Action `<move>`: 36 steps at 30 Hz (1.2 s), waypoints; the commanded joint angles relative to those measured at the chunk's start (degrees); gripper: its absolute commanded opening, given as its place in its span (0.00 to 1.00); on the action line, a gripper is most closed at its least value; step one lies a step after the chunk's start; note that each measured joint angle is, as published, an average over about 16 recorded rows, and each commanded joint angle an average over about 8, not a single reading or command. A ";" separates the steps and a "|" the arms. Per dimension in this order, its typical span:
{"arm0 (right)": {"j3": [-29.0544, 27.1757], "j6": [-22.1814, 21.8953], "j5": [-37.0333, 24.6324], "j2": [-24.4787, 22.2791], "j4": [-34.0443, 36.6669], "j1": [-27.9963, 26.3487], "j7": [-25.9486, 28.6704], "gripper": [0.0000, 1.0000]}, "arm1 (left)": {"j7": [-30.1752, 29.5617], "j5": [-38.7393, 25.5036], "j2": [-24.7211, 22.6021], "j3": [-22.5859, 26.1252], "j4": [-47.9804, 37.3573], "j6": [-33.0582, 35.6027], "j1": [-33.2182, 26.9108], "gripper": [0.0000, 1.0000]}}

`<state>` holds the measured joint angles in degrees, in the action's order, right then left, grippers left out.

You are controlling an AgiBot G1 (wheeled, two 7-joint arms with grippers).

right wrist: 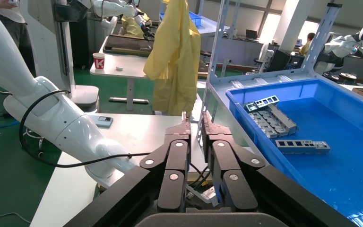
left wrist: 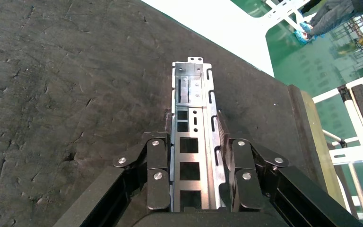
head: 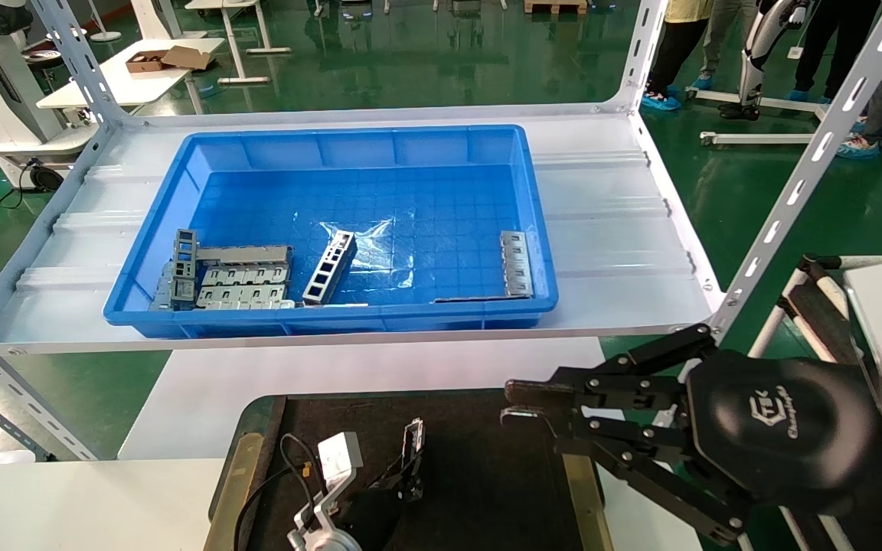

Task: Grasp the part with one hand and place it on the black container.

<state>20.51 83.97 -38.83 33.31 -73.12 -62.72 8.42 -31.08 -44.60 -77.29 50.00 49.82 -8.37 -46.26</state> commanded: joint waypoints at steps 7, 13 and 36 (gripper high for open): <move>0.01 0.00 0.00 0.00 0.00 0.00 0.00 1.00 | -1.15 -1.49 0.37 0.14 1.11 0.70 -0.36 1.00; 0.01 -0.01 0.01 0.00 0.00 0.00 -0.01 1.00 | -0.97 -3.33 2.54 -0.77 3.72 3.95 -0.22 1.00; 0.03 -0.01 0.02 -0.01 0.00 -0.01 -0.02 1.00 | -1.41 -0.16 25.77 -5.85 21.63 32.83 1.69 1.00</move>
<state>20.54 83.96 -38.81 33.30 -73.12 -62.73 8.40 -32.46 -44.63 -51.85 43.95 71.16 24.17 -44.87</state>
